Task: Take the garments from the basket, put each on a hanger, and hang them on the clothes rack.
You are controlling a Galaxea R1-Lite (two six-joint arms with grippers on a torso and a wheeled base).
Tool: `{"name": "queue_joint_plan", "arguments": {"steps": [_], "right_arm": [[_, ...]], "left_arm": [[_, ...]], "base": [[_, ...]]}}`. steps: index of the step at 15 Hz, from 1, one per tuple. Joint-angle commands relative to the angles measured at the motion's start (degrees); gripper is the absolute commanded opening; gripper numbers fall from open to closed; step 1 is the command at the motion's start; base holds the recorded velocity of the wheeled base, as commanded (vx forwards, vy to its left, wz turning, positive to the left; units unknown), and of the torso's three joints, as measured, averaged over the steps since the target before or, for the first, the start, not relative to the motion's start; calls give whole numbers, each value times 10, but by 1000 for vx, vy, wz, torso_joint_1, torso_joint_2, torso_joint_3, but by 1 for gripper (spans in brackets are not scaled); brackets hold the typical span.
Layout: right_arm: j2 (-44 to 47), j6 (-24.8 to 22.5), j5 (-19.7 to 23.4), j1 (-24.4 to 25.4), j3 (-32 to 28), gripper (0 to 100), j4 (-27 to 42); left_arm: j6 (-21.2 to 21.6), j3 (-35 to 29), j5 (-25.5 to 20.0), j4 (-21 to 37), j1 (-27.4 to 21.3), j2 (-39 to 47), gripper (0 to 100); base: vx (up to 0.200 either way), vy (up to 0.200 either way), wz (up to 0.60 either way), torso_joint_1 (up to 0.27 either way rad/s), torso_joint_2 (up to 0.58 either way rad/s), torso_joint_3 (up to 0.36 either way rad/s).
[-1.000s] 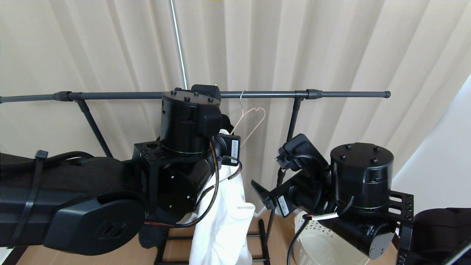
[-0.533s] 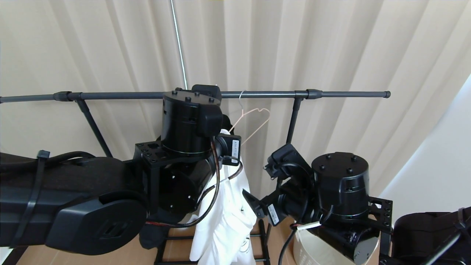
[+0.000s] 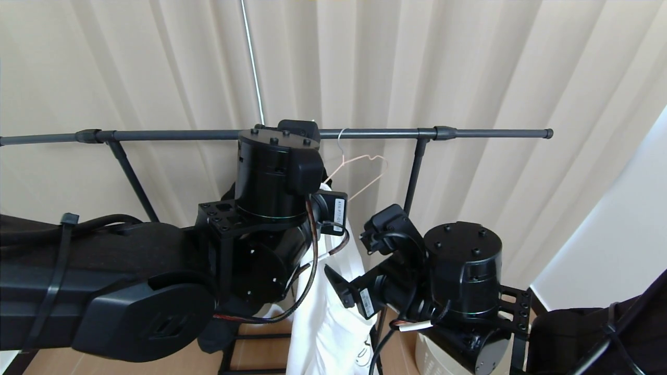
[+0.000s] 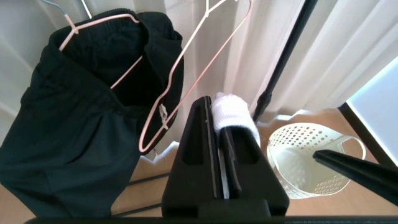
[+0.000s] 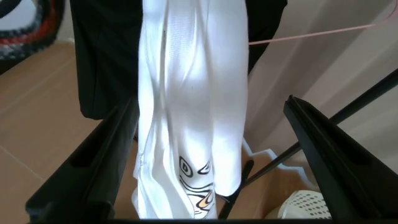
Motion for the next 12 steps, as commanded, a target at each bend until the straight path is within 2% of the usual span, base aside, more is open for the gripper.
{"name": "queue_joint_plan", "arguments": {"steps": [1, 12], "right_arm": [[11, 0, -3, 0, -9, 100, -1], [12, 18, -22, -22, -48, 100, -4]], "left_arm": [[0, 0, 1, 0, -5, 1, 0], [0, 11, 0, 3, -6, -4, 0]], "base": [[0, 0, 0, 0, 0, 0], [0, 0, 0, 0, 0, 0]]}}
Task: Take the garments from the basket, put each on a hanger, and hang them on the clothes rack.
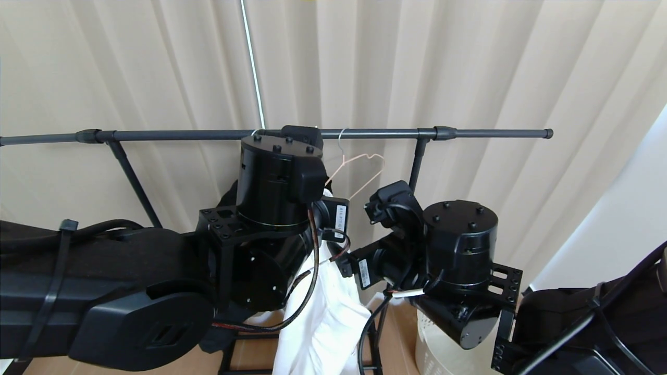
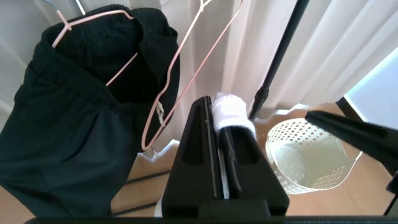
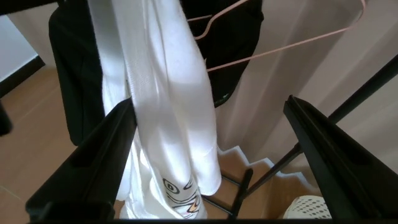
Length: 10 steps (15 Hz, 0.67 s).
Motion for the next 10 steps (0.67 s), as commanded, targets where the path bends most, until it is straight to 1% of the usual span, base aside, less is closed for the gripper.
{"name": "queue_joint_plan", "arguments": {"steps": [1, 5, 10], "right_arm": [[3, 0, 0, -2, 0, 100, 0], [13, -1, -6, -19, -2, 100, 3], [35, -4, -12, -35, -3, 100, 6]], "left_arm": [[0, 0, 0, 0, 0, -2, 0], [0, -3, 0, 0, 3, -16, 0], [-1, -3, 0, 0, 17, -59, 0]], "base": [[0, 0, 0, 0, 0, 0], [0, 0, 0, 0, 0, 0], [0, 0, 0, 0, 0, 0]]}}
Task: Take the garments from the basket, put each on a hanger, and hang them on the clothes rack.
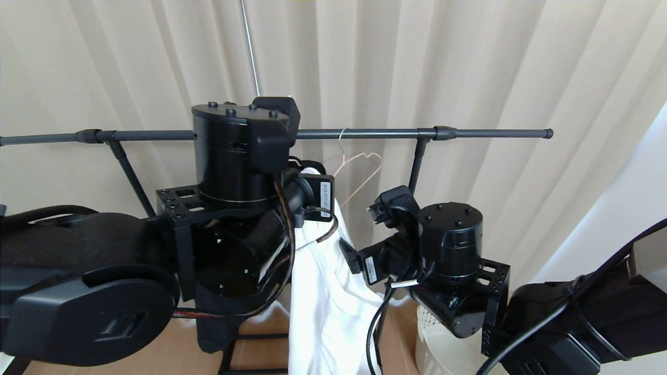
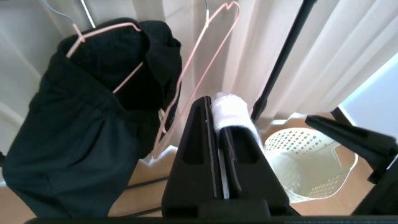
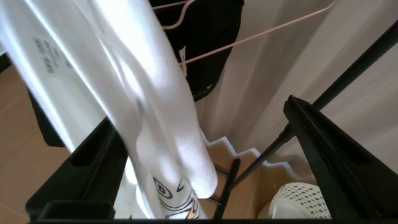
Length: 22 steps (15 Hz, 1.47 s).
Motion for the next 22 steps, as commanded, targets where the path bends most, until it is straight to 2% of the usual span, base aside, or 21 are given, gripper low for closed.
{"name": "queue_joint_plan", "arguments": {"steps": [1, 3, 11, 20, 22], "right_arm": [[13, 0, -5, -11, -8, 100, 0], [20, 1, -19, -27, -26, 100, -1], [15, 0, -23, -42, -27, 100, 0], [8, 7, -19, 17, -9, 100, -8], [-5, 1, -6, 19, 12, 100, -46]], "left_arm": [[0, 6, 0, 1, 9, -32, 0], [0, 23, 0, 3, 13, -46, 0], [0, 45, 0, 2, 25, -62, 0], [-1, 36, -4, -1, -20, 20, 0], [-1, 29, -4, -1, -21, 29, 0]], "base": [[0, 0, 0, 0, 0, 0], [0, 0, 0, 0, 0, 0], [0, 0, 0, 0, 0, 0], [0, 0, 0, 0, 0, 0], [0, 0, 0, 0, 0, 0]]}}
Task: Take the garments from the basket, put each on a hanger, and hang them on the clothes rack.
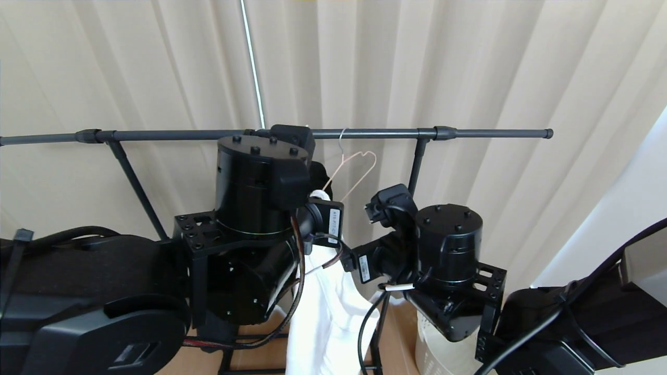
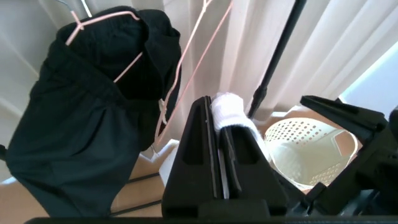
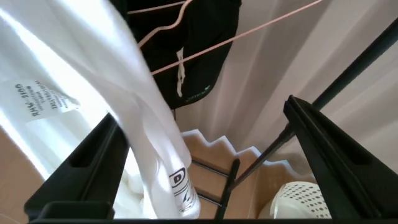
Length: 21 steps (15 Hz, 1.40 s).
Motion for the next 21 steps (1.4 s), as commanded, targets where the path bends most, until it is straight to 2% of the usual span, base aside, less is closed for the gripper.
{"name": "queue_joint_plan", "arguments": {"steps": [1, 2, 6, 14, 15, 21], "right_arm": [[-12, -4, 9, 3, 13, 100, -16], [-12, -14, 16, 3, 13, 100, -43], [-13, -13, 19, 3, 14, 100, -67], [-8, -15, 21, 3, 2, 100, -68], [-10, -15, 21, 3, 2, 0, -69], [-24, -15, 21, 0, 5, 0, -68]], "left_arm": [[0, -5, 0, 0, -1, 17, 0], [0, -4, 0, 1, -1, 17, 0], [0, -2, 0, 1, -4, 17, 0], [0, 6, 0, 1, -19, 14, 0], [0, 6, 0, 1, -19, 14, 0], [0, 20, 0, 1, -16, 13, 0]], "base": [[0, 0, 0, 0, 0, 0], [0, 0, 0, 0, 0, 0], [0, 0, 0, 0, 0, 0], [0, 0, 0, 0, 0, 0], [0, 0, 0, 0, 0, 0], [0, 0, 0, 0, 0, 0]]}}
